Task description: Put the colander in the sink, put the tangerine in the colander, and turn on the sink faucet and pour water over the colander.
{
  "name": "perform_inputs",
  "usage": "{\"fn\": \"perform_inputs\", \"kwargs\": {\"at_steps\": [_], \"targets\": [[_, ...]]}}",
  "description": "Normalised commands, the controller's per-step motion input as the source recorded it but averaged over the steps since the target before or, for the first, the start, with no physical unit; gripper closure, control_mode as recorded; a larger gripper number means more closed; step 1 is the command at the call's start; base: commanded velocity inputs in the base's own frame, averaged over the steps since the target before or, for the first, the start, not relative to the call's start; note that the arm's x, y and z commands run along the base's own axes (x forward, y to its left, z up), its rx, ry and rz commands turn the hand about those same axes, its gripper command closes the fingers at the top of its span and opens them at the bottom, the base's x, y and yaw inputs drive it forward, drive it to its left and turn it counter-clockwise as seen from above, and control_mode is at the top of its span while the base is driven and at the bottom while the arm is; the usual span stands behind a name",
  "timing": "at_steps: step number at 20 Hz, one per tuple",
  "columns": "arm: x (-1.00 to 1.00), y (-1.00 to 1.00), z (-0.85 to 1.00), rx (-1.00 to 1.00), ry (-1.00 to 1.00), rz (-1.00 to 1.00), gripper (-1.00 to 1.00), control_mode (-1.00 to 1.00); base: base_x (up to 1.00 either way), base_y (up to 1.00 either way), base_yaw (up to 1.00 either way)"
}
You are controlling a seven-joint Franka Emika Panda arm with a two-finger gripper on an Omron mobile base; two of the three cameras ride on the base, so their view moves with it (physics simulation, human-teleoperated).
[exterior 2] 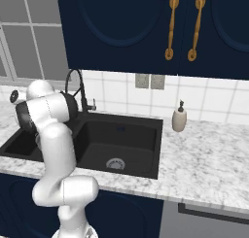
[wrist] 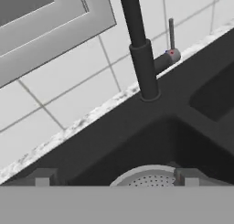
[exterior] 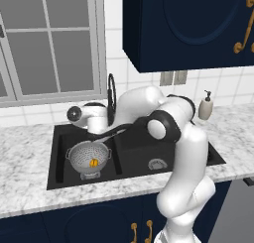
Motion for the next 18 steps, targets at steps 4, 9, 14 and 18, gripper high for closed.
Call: {"fn": "perform_inputs", "kwargs": {"at_steps": [4,9,14,18], "targets": [[-0.58,0.25,0.97,0.14,-0.05,0.03,-1.0,-1.0,0.0,0.0,0.0],[-0.92,-0.11,0.84,0.14,-0.08,0.18,-1.0,-1.0,0.0,0.0,0.0],[-0.91,-0.45,0.62,0.24,-0.1,0.2,-1.0,-1.0,0.0,0.0,0.0],[-0.46,-0.66,0.5,0.33,0.0,0.2,-1.0,-1.0,0.0,0.0,0.0]]}}
